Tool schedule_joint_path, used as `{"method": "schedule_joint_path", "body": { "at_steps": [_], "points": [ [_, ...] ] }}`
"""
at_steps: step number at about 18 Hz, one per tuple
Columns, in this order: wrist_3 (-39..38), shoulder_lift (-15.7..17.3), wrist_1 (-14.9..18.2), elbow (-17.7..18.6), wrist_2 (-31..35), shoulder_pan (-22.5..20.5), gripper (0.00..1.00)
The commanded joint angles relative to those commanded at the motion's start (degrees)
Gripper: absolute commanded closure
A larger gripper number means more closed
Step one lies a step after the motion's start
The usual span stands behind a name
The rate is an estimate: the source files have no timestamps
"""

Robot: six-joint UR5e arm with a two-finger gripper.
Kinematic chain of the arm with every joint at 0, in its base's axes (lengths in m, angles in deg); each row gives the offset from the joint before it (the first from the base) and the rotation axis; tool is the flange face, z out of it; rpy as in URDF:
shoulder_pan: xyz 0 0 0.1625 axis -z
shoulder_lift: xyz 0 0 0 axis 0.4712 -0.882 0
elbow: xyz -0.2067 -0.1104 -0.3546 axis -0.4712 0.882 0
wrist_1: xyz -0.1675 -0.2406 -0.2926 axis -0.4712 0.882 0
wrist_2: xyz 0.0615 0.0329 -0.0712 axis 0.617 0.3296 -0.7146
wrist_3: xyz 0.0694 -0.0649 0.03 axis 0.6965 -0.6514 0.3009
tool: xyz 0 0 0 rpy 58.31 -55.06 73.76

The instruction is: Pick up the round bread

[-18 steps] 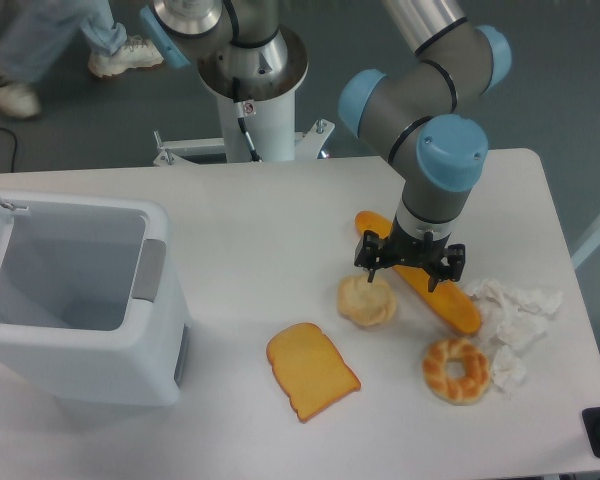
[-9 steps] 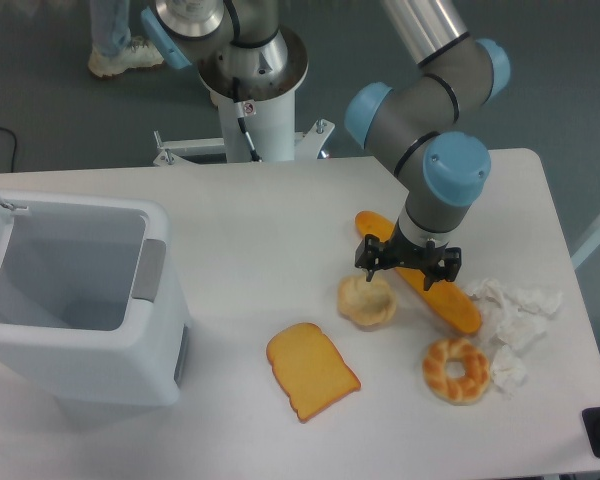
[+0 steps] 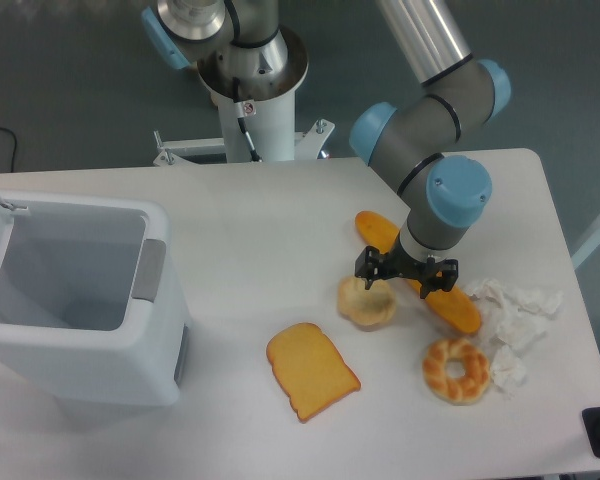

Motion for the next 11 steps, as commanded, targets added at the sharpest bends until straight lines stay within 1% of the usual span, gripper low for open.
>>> {"method": "schedule_joint_path", "body": {
  "at_steps": [4,11],
  "points": [
    [0.0,-1.14,-0.97,-0.53,0.0,0.17,0.0],
    [0.09,-2.03,-1.14,-0.53,0.0,0.35,0.0]
  ]
}}
